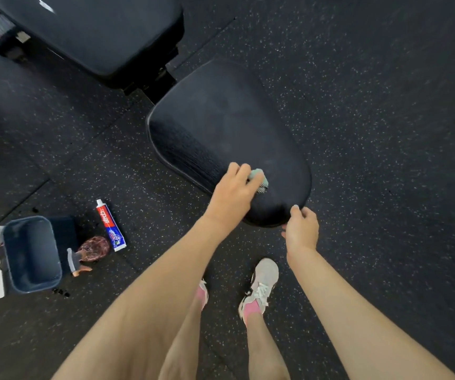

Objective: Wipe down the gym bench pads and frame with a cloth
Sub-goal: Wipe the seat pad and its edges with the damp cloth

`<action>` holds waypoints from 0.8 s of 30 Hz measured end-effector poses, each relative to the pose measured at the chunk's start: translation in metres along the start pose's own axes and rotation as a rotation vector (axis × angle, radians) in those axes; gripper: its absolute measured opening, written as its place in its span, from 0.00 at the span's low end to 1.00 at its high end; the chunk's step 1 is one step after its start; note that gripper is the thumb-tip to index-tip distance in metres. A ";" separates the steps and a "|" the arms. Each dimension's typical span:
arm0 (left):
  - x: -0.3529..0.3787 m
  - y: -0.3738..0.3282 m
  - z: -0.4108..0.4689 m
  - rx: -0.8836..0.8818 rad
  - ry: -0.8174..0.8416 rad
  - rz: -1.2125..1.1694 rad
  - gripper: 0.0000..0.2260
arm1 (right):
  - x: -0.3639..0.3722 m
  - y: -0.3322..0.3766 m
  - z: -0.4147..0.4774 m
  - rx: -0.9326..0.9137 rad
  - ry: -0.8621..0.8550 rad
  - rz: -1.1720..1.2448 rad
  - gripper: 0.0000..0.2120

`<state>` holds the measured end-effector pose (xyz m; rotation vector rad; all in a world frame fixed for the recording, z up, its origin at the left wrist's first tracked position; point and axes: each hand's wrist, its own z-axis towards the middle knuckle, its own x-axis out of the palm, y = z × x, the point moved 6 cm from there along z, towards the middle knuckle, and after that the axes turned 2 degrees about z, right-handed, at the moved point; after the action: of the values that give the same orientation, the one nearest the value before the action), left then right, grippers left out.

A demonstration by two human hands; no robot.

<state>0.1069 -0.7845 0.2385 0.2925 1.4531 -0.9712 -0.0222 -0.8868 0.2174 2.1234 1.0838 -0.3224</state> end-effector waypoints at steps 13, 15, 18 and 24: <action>-0.071 0.199 0.054 -0.727 -0.134 -0.057 0.17 | -0.005 0.007 0.013 0.016 -0.112 0.028 0.18; -0.067 0.182 0.055 -0.647 -0.127 -0.052 0.18 | -0.003 0.005 0.012 0.023 -0.115 0.060 0.17; -0.052 0.149 0.046 -0.689 -0.165 -0.059 0.19 | -0.002 0.001 0.010 0.032 -0.112 0.079 0.17; -0.015 0.061 0.032 -0.506 -0.110 -0.130 0.20 | -0.007 0.000 0.008 0.078 -0.097 0.151 0.17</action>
<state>0.1744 -0.7638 0.2346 -0.2243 1.5744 -0.6781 -0.0260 -0.8971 0.2151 2.2197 0.8625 -0.3959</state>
